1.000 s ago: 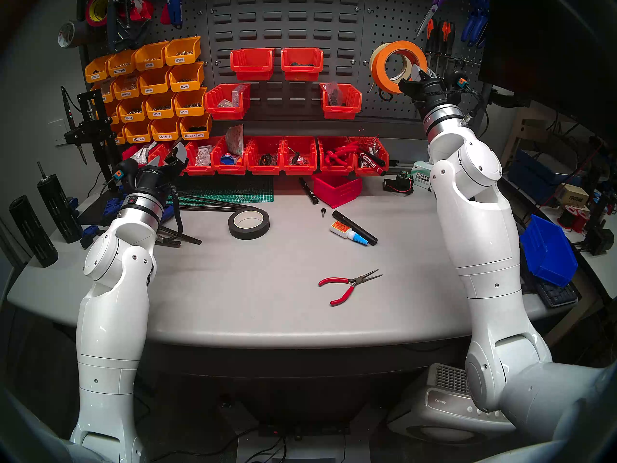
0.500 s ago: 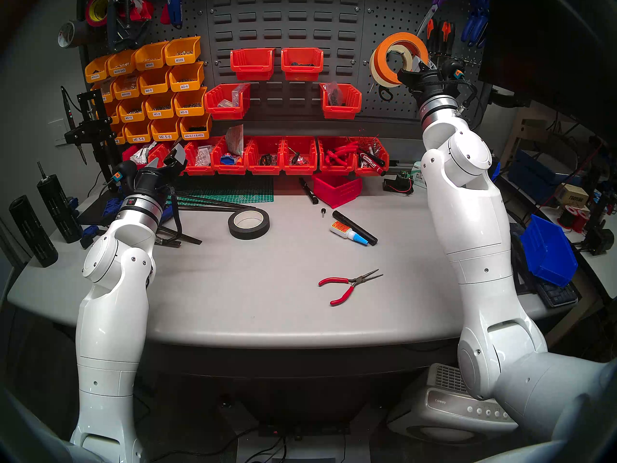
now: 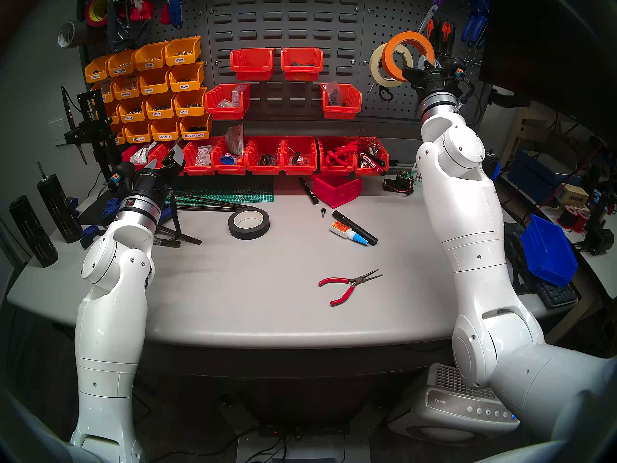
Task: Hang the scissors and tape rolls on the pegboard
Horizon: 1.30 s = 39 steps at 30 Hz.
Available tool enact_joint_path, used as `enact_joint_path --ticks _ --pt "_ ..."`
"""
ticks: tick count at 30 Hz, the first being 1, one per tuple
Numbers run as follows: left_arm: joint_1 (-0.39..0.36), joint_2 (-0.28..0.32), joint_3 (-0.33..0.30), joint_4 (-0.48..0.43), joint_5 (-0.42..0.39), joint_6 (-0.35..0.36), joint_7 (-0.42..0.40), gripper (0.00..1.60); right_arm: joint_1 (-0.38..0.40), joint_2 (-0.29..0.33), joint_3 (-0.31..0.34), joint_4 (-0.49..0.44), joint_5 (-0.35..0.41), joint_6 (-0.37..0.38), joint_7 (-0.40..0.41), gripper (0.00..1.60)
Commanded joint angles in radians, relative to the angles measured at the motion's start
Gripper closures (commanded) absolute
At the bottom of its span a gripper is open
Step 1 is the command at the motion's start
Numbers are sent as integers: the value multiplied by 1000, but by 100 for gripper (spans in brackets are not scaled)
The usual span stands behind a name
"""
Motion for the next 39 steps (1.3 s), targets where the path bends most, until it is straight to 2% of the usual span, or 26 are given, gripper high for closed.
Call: enact_joint_path --ticks 1,4,5,13,28,39 --pt "-20 2 -8 -38 0 -10 0 0 74 -3 11 -5 12 -21 18 160" --pt "-18 1 -7 -40 0 -10 4 0 77 -9 18 8 46 -6 45 160" --pt "-18 1 -7 -40 0 -11 3 0 80 -13 29 16 81 -2 68 160" --pt "-17 1 -4 -41 0 -12 5 0 83 -6 32 35 121 5 106 160" --pt "-19 5 -10 -43 4 -15 8 0 120 -15 16 80 143 -1 133 160" --pt "-15 2 -13 -42 3 -15 12 0 162 -22 1 116 135 -3 123 160"
